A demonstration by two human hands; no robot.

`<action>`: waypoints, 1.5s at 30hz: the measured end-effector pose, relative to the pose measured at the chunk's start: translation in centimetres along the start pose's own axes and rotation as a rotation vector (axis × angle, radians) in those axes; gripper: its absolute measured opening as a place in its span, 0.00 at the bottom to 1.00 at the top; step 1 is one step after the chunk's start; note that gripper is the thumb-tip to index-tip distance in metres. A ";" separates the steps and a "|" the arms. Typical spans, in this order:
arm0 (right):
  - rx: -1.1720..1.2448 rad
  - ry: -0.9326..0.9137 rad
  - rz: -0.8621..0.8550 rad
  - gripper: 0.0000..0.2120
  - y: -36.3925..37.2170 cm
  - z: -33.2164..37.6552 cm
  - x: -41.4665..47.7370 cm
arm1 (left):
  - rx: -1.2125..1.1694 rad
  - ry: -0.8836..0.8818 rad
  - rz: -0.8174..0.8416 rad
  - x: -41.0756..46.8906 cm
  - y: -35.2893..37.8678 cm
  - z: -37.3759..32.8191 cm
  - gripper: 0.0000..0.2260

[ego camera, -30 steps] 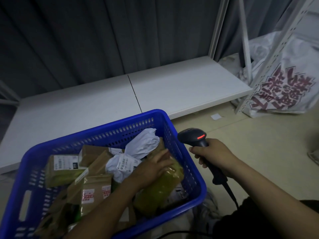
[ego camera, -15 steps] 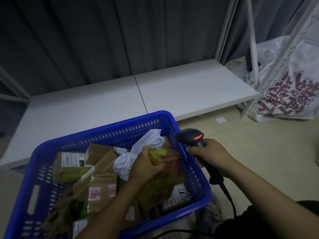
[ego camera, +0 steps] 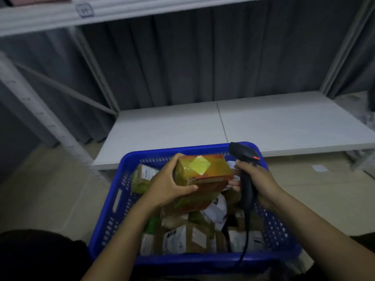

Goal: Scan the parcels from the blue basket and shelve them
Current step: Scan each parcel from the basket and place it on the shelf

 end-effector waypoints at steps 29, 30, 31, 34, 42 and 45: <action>-0.199 0.027 0.242 0.08 7.3 -7.0 -3.5 | -0.705 -0.339 -0.276 -8.8 -2.8 8.6 0.41; -0.248 0.009 0.242 0.07 7.3 -6.5 -3.6 | -0.671 -0.331 -0.312 -8.9 -3.0 9.0 0.43; -0.298 -0.008 0.246 0.08 7.3 -6.0 -3.7 | -0.644 -0.320 -0.346 -9.0 -3.2 9.3 0.44; -0.341 -0.023 0.306 0.12 7.3 -4.3 -4.1 | -0.617 -0.299 -0.423 -9.3 -3.6 10.4 0.46; -0.285 -0.009 0.410 0.13 6.9 -1.7 -4.1 | -0.489 -0.255 -0.491 -9.3 -2.7 12.7 0.44; -0.288 0.001 0.423 0.13 6.6 -1.4 -3.9 | -0.455 -0.249 -0.487 -9.0 -2.5 12.7 0.44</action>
Point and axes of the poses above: each hand's wrist, its own x-axis towards the middle knuckle, its own y-axis out of the palm, z = x × y, the point moved 2 cm from there along x, towards the middle knuckle, and after that the axes turned 1 degree about -x, right-handed, at the moved point
